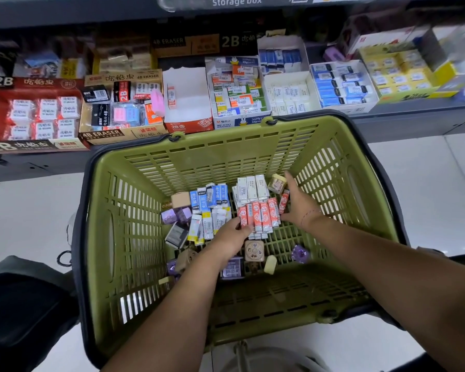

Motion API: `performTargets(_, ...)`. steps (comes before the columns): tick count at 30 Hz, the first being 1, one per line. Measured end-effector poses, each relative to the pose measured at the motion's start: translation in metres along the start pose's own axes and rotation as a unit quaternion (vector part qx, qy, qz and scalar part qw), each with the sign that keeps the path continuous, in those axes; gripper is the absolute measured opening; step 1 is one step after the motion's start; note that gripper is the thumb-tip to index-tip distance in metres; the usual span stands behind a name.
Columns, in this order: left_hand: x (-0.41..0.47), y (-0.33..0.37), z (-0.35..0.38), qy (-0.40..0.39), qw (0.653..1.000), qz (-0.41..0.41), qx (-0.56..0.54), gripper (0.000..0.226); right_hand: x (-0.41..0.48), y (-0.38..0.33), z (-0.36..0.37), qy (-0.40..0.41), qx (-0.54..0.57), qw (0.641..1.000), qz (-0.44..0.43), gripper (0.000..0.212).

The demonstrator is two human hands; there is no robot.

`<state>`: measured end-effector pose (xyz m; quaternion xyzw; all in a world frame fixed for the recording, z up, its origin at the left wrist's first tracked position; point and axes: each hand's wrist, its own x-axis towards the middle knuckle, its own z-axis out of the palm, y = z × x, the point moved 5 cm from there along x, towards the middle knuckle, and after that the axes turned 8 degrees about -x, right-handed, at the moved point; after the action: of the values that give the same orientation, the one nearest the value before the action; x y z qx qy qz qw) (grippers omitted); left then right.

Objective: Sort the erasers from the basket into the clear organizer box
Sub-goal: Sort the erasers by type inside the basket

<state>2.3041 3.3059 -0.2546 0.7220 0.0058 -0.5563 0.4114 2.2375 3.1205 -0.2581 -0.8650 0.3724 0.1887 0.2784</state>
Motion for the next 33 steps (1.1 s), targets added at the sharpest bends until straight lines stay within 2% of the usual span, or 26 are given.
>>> performTargets(8,-0.005,0.002,-0.002,0.002,1.0,0.003,-0.009,0.054,-0.005,-0.003,-0.003,-0.009,-0.083,0.996,0.011,0.115)
performTargets(12,-0.004,0.002,-0.005,0.007,1.0,-0.001,-0.015,0.059,-0.011,-0.002,-0.02,-0.007,-0.055,0.998,0.011,0.117)
performTargets(17,-0.006,0.0,-0.002,0.004,1.0,-0.01,-0.025,0.058,-0.031,-0.012,-0.016,-0.055,-0.039,0.996,-0.06,0.113)
performTargets(21,-0.01,0.007,-0.003,-0.001,1.0,-0.002,-0.03,0.053,-0.033,-0.023,-0.011,-0.038,-0.059,0.991,-0.112,0.103)
performTargets(24,-0.016,0.004,-0.016,0.007,0.996,-0.015,-0.086,0.042,-0.038,-0.024,-0.004,-0.026,-0.027,0.993,-0.115,0.094)
performTargets(26,-0.02,0.001,-0.037,0.026,0.992,-0.021,-0.122,0.026,-0.04,-0.022,-0.007,-0.009,-0.016,0.996,-0.089,0.083)
performTargets(29,-0.031,-0.013,-0.081,0.094,0.992,-0.079,-0.02,0.018,-0.047,-0.021,-0.023,0.038,-0.081,0.995,-0.047,0.041)
performTargets(31,-0.037,-0.025,-0.11,0.152,0.978,-0.115,0.089,0.013,-0.056,-0.028,-0.024,-0.004,-0.147,0.986,-0.074,0.016)
performTargets(33,-0.039,-0.03,-0.123,0.181,0.961,-0.101,0.182,0.014,-0.067,-0.04,-0.011,-0.096,-0.168,0.973,-0.127,0.007)
